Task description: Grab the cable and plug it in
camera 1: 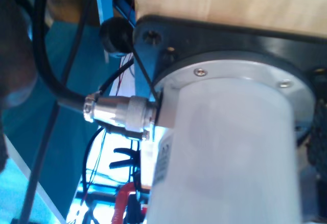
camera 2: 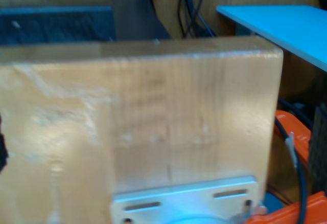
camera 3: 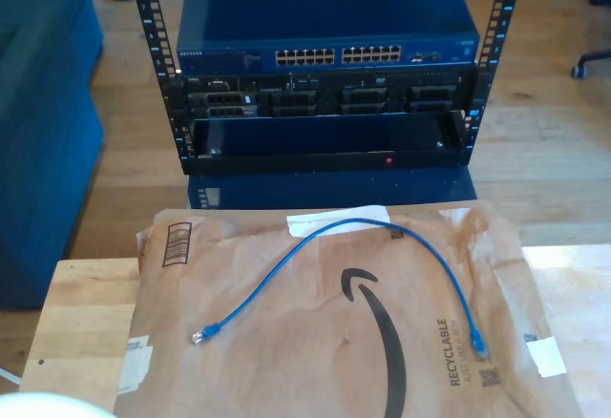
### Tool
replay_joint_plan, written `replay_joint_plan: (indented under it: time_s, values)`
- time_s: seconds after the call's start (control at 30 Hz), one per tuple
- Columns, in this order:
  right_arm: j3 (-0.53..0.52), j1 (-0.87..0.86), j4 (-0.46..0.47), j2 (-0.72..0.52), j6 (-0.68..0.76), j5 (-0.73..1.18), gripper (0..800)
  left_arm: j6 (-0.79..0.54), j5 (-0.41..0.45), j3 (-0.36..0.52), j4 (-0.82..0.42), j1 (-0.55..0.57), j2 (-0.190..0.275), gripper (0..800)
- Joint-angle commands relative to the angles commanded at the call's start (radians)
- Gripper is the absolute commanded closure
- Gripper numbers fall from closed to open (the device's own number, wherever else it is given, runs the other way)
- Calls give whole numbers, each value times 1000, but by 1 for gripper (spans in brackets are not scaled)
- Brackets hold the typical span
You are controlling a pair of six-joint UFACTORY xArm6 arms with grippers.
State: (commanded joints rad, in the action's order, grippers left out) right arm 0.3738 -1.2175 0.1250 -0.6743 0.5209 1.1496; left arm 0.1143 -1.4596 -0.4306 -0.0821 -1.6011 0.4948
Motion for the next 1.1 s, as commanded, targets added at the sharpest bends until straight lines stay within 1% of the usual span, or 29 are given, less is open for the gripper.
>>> replay_joint_plan:
  time_s: [0.07, 0.13, 0.27, 0.37, 0.43, 0.53, 0.7, 0.77, 0.83, 0.93, 1.0, 1.03, 1.1]
  values:
    - [21, 66, -9, 0, 95, 0, 2, 9, -18, -32, 51, 21, -2, 2]
    - [34, 155, -9, 0, 199, 0, 2, 55, -32, -46, 84, 71, 0, 2]
    - [68, 379, -8, 0, 411, 6, 2, 252, -55, -69, 91, 236, 0, 2]
    - [123, 528, -8, 0, 557, 75, 3, 405, -68, -78, 92, 365, 0, 2]
    - [157, 626, -11, 0, 647, 132, 2, 491, -69, -92, 117, 448, 0, 2]
    - [173, 833, -11, 0, 789, 158, 3, 591, -69, -103, 166, 566, 0, 1]
    - [189, 1198, -11, 12, 1048, 157, 3, 727, -69, -124, 203, 713, 0, 1]
    - [222, 1336, -11, 43, 1135, 157, 3, 769, -69, -126, 206, 756, -2, 1]
    - [276, 1452, -11, 92, 1208, 157, 3, 801, -69, -147, 221, 792, -3, 1]
    - [350, 1564, -12, 169, 1287, 157, 3, 835, -71, -181, 288, 827, -8, 1]
    - [396, 1629, -15, 224, 1333, 157, 3, 852, -86, -198, 322, 850, -8, 1]
    - [414, 1654, -35, 253, 1350, 155, 3, 864, -100, -209, 339, 870, -8, 2]
    - [448, 1666, -107, 298, 1353, 152, 3, 904, -121, -226, 367, 919, -8, 1]
